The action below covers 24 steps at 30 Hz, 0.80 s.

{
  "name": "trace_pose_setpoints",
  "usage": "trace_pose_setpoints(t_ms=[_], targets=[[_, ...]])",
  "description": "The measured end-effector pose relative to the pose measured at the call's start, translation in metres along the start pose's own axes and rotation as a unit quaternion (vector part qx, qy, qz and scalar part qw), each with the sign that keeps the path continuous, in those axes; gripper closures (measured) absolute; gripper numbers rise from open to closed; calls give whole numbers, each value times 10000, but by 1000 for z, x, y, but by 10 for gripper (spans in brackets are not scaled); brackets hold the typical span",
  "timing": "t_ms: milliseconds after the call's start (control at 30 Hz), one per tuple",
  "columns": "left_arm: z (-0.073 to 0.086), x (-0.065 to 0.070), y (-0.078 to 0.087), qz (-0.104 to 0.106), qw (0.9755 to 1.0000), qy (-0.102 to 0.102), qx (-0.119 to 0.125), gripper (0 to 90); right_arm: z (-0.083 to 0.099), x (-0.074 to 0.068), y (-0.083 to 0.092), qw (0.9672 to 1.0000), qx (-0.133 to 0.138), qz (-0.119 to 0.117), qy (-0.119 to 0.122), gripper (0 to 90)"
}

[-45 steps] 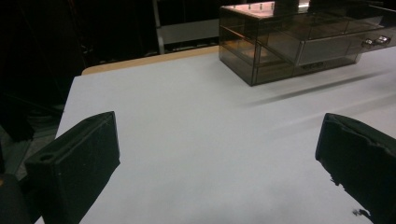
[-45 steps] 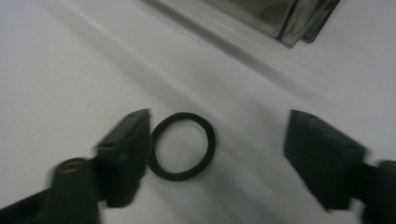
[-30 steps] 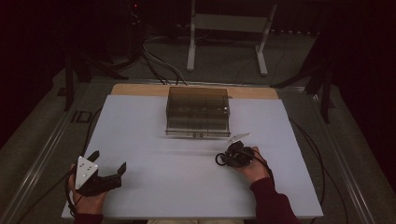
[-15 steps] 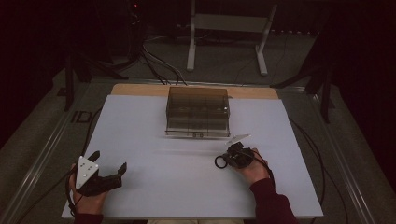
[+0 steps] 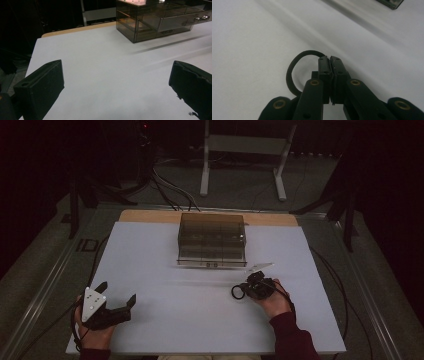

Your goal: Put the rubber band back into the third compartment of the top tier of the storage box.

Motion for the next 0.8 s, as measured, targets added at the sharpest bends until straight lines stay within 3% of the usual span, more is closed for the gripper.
trace_pose_setpoints(t_ms=[800], targets=[[0, 0, -1, -6, 10000, 7, -26, 6, -13, 3, 26, 9995, 299, 6, -138, 892]])
Point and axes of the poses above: each handheld gripper's, and its own axes: y roughly backward along the jaws, z roughly out of its underside, x roughly to its right, the point moved 3 cm from there along -y, roughly forward along the jaws, and after that the axes turned 5 degrees about -x, right-handed, at the moved point
